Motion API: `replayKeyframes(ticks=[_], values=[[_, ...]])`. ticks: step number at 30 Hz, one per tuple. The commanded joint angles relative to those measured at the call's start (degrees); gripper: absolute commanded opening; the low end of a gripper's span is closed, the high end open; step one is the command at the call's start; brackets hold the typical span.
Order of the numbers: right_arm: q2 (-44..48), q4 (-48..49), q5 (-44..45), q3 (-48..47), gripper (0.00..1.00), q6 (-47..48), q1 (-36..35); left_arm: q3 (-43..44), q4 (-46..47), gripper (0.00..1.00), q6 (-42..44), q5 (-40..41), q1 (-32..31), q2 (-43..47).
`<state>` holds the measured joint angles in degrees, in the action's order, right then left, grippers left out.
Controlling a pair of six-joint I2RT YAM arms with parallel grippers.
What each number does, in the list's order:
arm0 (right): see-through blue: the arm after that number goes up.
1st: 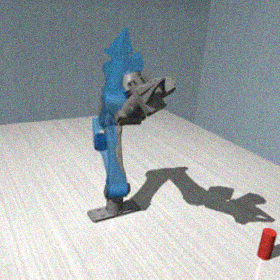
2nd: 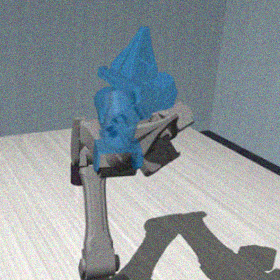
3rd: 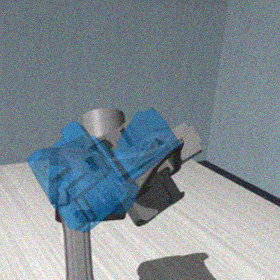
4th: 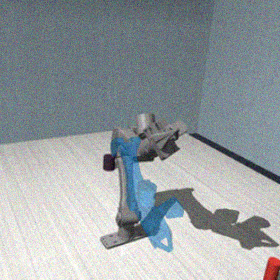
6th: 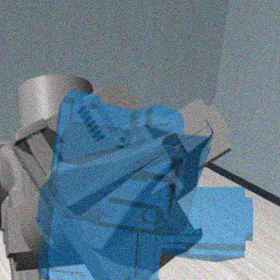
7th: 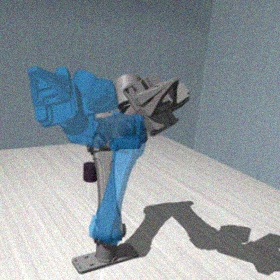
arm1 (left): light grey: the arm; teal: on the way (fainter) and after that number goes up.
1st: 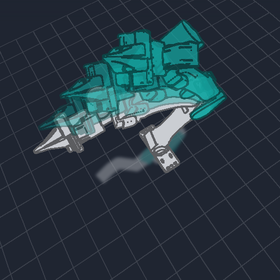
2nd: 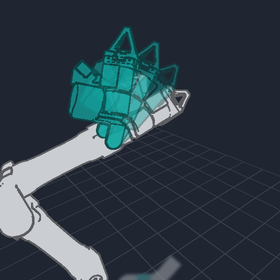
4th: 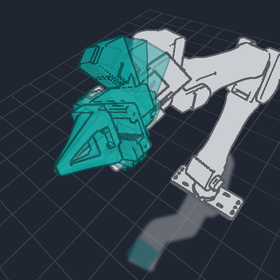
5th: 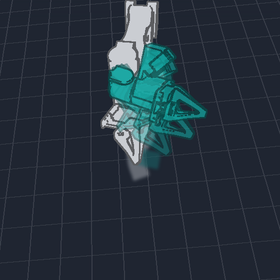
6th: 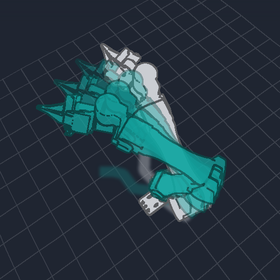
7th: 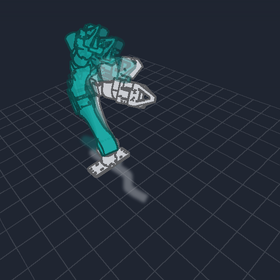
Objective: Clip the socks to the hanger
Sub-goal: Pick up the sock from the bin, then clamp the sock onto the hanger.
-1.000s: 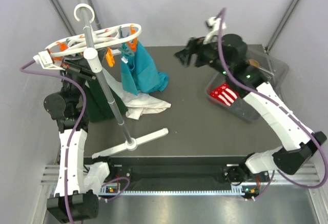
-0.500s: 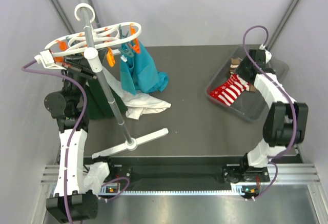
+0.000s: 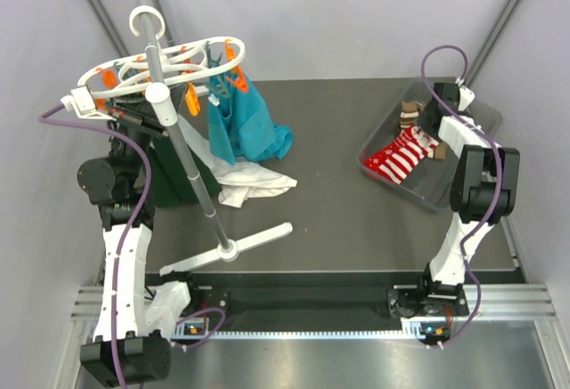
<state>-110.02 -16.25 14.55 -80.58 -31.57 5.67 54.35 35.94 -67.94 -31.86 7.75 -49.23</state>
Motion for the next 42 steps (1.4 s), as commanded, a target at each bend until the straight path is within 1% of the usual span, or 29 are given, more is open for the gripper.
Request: replayKeyframes(ticks=[1, 5, 8, 9, 11, 12, 14, 15, 16, 18, 20, 21, 22, 24, 25, 27, 28, 30, 31, 32, 33, 34, 36, 37, 38, 39, 40, 42], values=[[-2.21, 1.66, 0.4, -3.8, 0.52, 1.6, 0.66, 1.38, 0.44, 0.0, 1.76, -1.28, -0.72, 0.98], [-2.57, 2.89, 0.04, -3.27, 0.44, 2.04, 0.74, 1.2, 0.36, 0.0, 1.76, -1.45, -0.72, 0.81], [-3.45, 2.28, -0.57, -4.58, 0.38, 2.57, 0.74, 1.29, 0.0, 0.0, 1.85, -1.63, -0.72, 0.81], [-3.54, 2.28, -0.75, -4.59, 0.33, 2.57, 0.74, 1.55, -0.17, 0.0, 1.94, -1.63, -0.72, 0.89], [-3.36, 2.19, -1.18, -4.68, 0.26, 2.74, 0.74, 1.81, -0.43, 0.0, 2.02, -1.63, -0.63, 0.81], [-3.19, 2.1, -1.27, -4.59, 0.2, 2.92, 0.66, 1.99, -0.52, 0.0, 2.2, -1.72, -0.8, 0.89], [-2.75, 2.1, -1.27, -4.5, 0.13, 3.27, 0.74, 1.99, -0.7, 0.0, 2.2, -1.63, -0.72, 0.89], [-2.57, 1.4, -1.27, -4.59, 0.03, 4.14, 0.74, 2.08, -0.7, 0.0, 2.11, -1.72, -0.72, 0.89], [-1.79, 1.05, -0.67, -4.76, 0.0, 4.59, 0.66, 2.08, -0.79, 0.0, 2.03, -1.63, -0.63, 0.89], [-0.47, -0.09, -0.66, -4.85, 0.0, 6.51, 0.31, 1.99, -0.87, 0.0, 1.76, -1.63, -0.72, 0.98], [3.3, -2.64, 0.04, -4.07, 0.0, 7.57, -0.48, 2.08, -1.23, 0.0, 1.85, -1.54, -0.72, 1.07], [5.06, -3.08, -1.0, -3.28, 0.0, 8.01, -0.75, 1.99, -1.49, 0.0, 1.85, -1.45, -0.72, 1.16], [9.43, -3.0, -1.62, -2.23, 0.0, 8.37, -1.1, 1.99, -1.4, 0.0, 1.85, -1.54, -0.63, 1.16], [14.1, -3.0, -2.33, 0.85, 0.0, 9.5, -2.94, 1.99, -1.84, 0.0, 1.85, -1.63, -0.72, 1.16], [18.48, -3.0, -2.5, 1.82, 0.0, 10.21, -3.73, 1.9, -1.93, 0.0, 1.94, -1.54, -0.72, 1.16], [22.46, -4.31, -3.38, 3.05, 0.0, 11.44, -5.23, 1.82, -2.19, 0.0, 1.67, -1.45, -0.63, 1.07], [26.22, -5.01, -5.65, 3.93, 0.0, 11.97, -6.97, 1.73, -2.19, 0.0, 1.67, -1.54, -0.72, 1.07], [30.02, -5.46, -8.73, 4.72, 0.0, 13.28, -10.23, 1.47, -2.19, 0.0, 1.67, -1.28, -0.63, 1.07], [33.6, -6.07, -10.92, 4.99, 0.0, 13.73, -11.46, 1.38, -2.19, 0.0, 1.59, -1.1, -0.72, 1.16], [35.29, -6.33, -13.38, 5.6, 0.0, 14.95, -13.73, 1.2, -2.19, 0.0, 1.67, -0.93, -0.63, 1.33], [37.22, -5.21, -20.71, 6.21, 0.0, 15.83, -14.89, 1.11, -2.02, 0.0, 1.67, -0.84, -0.63, 1.33], [40.9, -3.98, -24.27, 7.18, 0.0, 16.88, -15.94, 1.11, -2.02, 0.0, 1.76, -1.1, -0.63, 1.33], [44.61, -1.43, -31.39, 9.12, 0.0, 20.4, -19.37, 1.29, -2.37, 0.0, 2.11, -1.19, -0.63, 1.42], [47.85, -0.89, -36.73, 9.64, 0.0, 21.37, -20.69, 1.46, -3.15, 0.0, 2.37, -1.19, -0.72, 1.51], [49.27, -0.63, -37.91, 10.34, 0.0, 22.07, -24.01, 1.64, -3.77, 0.0, 2.64, -1.28, -0.63, 1.77], [50.59, 0.33, -38.62, 10.61, 0.0, 22.6, -25.87, 1.9, -4.21, 0.0, 2.99, -1.19, -0.72, 1.95], [51.91, 1.21, -43.41, 10.79, 0.0, 22.52, -27.1, 1.9, -4.39, 0.0, 3.08, -1.19, -0.72, 1.95], [52.36, 2.88, -50.02, 11.14, 0.0, 20.07, -30.36, 1.9, -4.57, 0.0, 3.08, -0.84, -0.63, 2.04]])
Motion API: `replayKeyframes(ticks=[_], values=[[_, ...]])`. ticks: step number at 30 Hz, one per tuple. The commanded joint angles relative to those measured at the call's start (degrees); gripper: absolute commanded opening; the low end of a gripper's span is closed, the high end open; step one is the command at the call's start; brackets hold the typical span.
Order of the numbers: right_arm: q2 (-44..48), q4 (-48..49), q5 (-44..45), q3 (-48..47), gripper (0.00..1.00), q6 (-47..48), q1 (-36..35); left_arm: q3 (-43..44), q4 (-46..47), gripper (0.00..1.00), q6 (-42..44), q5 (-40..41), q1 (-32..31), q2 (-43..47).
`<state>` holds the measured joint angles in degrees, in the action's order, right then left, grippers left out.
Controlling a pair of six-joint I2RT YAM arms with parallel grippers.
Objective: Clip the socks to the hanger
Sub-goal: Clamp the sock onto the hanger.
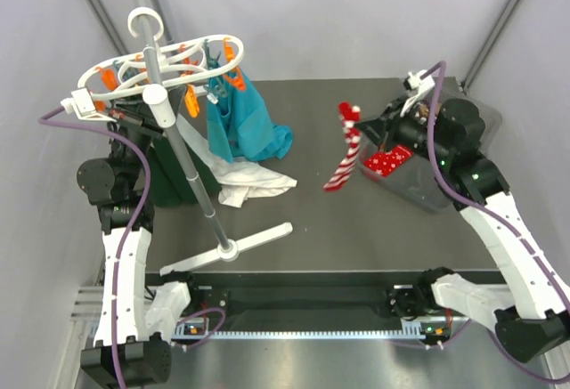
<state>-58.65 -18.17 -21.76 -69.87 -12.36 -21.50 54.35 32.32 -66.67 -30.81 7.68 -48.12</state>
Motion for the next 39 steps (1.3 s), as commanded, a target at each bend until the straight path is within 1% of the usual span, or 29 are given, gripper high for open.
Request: replayKeyframes(ticks=[1, 3, 4, 5, 6, 8, 10, 12, 14, 15, 16, 18, 19, 21, 22, 31, 35, 39], values=[[0.74, 7.77, -19.58, 0.69, 0.0, -0.28, -4.33, 1.9, -1.03, 0.0, 1.72, -1.97, -0.56, 0.92], [-1.62, 8.86, -25.06, 0.0, 0.0, -2.05, -9.16, 1.82, -1.03, 0.0, 1.55, -1.89, -0.65, 0.92], [-2.77, 7.29, -25.61, -0.96, 0.0, -1.71, -11.09, 1.73, -1.11, 0.0, 1.46, -1.8, -0.65, 1.01], [-4.0, 6.14, -25.53, -3.5, 0.0, -0.48, -15.03, 1.55, -1.03, 0.0, 1.55, -1.71, -0.65, 1.27], [-6.45, 5.7, -24.57, -4.65, 0.0, -0.3, -16.81, 1.46, -1.03, 0.0, 1.55, -1.71, -0.65, 1.27], [-9.1, 7.62, -23.77, -7.64, 0.0, -2.47, -20.32, 1.29, -1.11, 0.0, 1.55, -1.54, -0.65, 1.53], [-13.84, 10.68, -25.17, -11.6, 0.0, -5.99, -22.35, 1.29, -1.11, 0.0, 1.46, -1.27, -0.65, 1.54], [-18.66, 14.64, -26.74, -13.97, 0.0, -9.42, -23.24, 1.38, -1.03, 0.0, 1.2, -1.01, -0.65, 1.62], [-22.28, 17.54, -27.98, -18.8, 0.0, -13.54, -24.38, 1.55, -1.11, 0.0, 1.11, -0.92, -0.65, 1.54], [-25.69, 17.73, -28.16, -20.56, 0.0, -14.26, -24.64, 1.64, -1.38, 0.0, 1.2, -0.92, -0.65, 1.54], [-27.2, 17.73, -28.25, -23.62, 0.0, -14.53, -24.99, 1.64, -1.46, 0.0, 1.28, -0.83, -0.65, 1.62], [-31.41, 17.73, -28.25, -26.54, 0.0, -16.11, -25.7, 1.73, -2.08, 0.0, 1.72, -0.92, -0.65, 1.8], [-32.65, 19.39, -28.43, -28.64, 0.0, -18.03, -25.96, 1.73, -2.26, 0.0, 1.98, -0.92, -0.65, 1.97], [-34.94, 23.07, -28.86, -29.54, 0.0, -20.32, -26.05, 1.73, -2.43, 0.0, 2.16, -0.83, -0.65, 2.15], [-35.73, 23.88, -28.87, -30.5, 0.0, -21.99, -26.23, 1.9, -2.43, 0.0, 2.16, -0.83, -0.65, 2.06], [-42.33, 26.87, -28.25, -37.88, 0.0, -27.27, -26.58, 2.08, -2.61, 0.0, 2.16, -0.83, -0.65, 2.15], [-43.12, 29.33, -28.08, -38.5, 0.0, -28.95, -26.67, 2.17, -2.61, 0.0, 2.16, -0.83, -0.65, 2.33], [-44.09, 29.07, -27.37, -39.9, 0.0, -29.12, -26.75, 2.25, -2.7, 0.0, 2.25, -0.92, -0.65, 2.24]])
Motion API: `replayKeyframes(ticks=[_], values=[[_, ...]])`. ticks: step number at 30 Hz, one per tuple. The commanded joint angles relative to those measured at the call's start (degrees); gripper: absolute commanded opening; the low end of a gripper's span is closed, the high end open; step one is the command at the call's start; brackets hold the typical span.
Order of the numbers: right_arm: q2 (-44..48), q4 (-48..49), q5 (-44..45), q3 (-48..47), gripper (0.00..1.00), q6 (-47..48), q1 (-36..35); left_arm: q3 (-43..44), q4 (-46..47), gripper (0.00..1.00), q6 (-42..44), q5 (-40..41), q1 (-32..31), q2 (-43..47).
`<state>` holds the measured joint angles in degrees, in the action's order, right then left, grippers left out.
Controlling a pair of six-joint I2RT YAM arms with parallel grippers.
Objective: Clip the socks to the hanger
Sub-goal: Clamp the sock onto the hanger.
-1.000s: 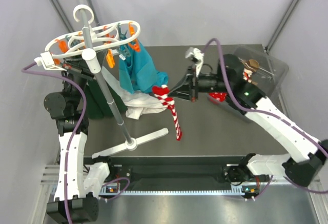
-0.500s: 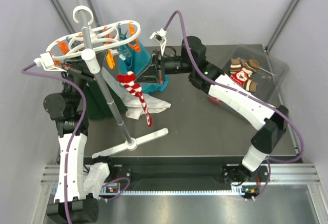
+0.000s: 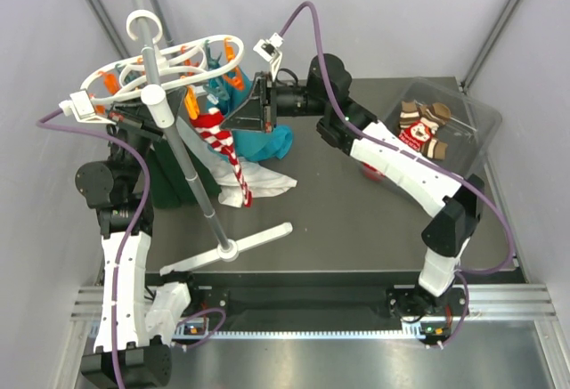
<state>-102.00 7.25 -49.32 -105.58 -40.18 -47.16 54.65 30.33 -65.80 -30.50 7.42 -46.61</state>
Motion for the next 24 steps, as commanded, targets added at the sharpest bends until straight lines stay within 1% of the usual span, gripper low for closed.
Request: replayKeyframes(ticks=[1, 14, 19, 22, 23, 24], values=[[-0.84, 3.74, 0.28, -4.46, 0.0, -1.56, -1.01, 1.95, -0.71, 0.0, 1.29, -1.23, -0.39, 0.73], [-4.7, 4.09, 0.89, -9.47, 0.0, -3.15, -1.01, 1.86, -0.71, 0.0, 1.2, -1.32, -0.39, 0.82], [-5.14, 5.05, 1.16, -10.26, 0.0, -3.41, -1.01, 1.51, -0.8, 0.0, 2.17, -2.63, -0.39, 1.08], [-5.23, 6.29, 1.16, -10.52, 0.0, -4.64, -1.01, 1.07, -0.97, 0.14, 2.08, -2.81, -0.39, 1.26], [-5.49, 6.55, 1.07, -10.7, 0.0, -4.73, -1.01, 1.07, -0.97, 0.22, 2.08, -2.72, -0.39, 1.26], [-5.58, 6.55, 0.98, -10.96, 0.0, -4.9, -1.01, 0.98, -1.06, 0.27, 2.08, -2.72, -0.39, 1.26]])
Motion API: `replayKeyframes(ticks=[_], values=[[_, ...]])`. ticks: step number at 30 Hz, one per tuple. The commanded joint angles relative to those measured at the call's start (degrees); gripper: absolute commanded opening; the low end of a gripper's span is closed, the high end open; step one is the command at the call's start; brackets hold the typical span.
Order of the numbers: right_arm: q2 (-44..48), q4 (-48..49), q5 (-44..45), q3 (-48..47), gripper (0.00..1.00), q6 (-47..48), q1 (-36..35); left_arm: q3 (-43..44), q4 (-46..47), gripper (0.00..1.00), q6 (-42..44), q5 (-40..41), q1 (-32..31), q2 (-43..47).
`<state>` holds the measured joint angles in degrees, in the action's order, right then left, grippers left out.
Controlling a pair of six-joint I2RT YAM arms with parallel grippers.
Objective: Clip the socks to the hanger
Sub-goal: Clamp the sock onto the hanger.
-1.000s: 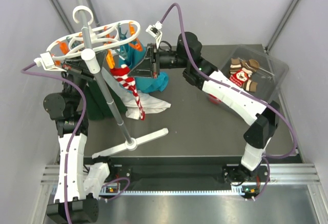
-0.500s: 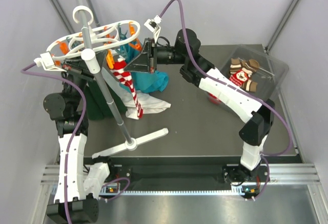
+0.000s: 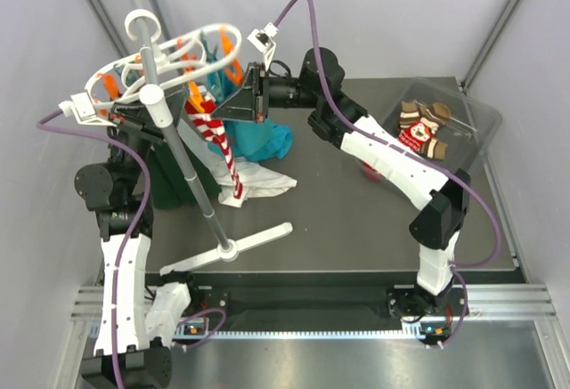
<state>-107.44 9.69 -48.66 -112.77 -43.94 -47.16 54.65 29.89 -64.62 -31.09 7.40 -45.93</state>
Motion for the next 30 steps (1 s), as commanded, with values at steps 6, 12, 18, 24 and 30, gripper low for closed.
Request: replayKeyframes(ticks=[6, 12, 18, 24, 30], values=[[-0.32, 4.46, 0.59, -4.39, 0.0, -0.88, -1.01, 0.89, -2.29, 0.54, 1.69, -1.96, -0.37, 1.2], [-1.28, 2.18, 0.76, -5.09, 0.04, 0.08, -0.83, 2.74, -10.09, 0.59, 5.64, -0.38, -0.37, 2.43], [-1.63, -1.51, 3.05, -5.35, 0.07, 3.77, -0.57, 7.92, -29.51, 0.51, 12.4, 6.99, -0.37, 3.57], [-2.95, -4.77, 4.63, -7.11, 0.12, 6.59, -0.57, 10.3, -37.71, 0.48, 14.7, 10.62, -1.24, 5.33], [-2.34, -7.58, 7.35, -7.46, 0.14, 9.84, -0.57, 12.32, -41.3, 0.37, 16.89, 11.75, -2.12, 6.2]])
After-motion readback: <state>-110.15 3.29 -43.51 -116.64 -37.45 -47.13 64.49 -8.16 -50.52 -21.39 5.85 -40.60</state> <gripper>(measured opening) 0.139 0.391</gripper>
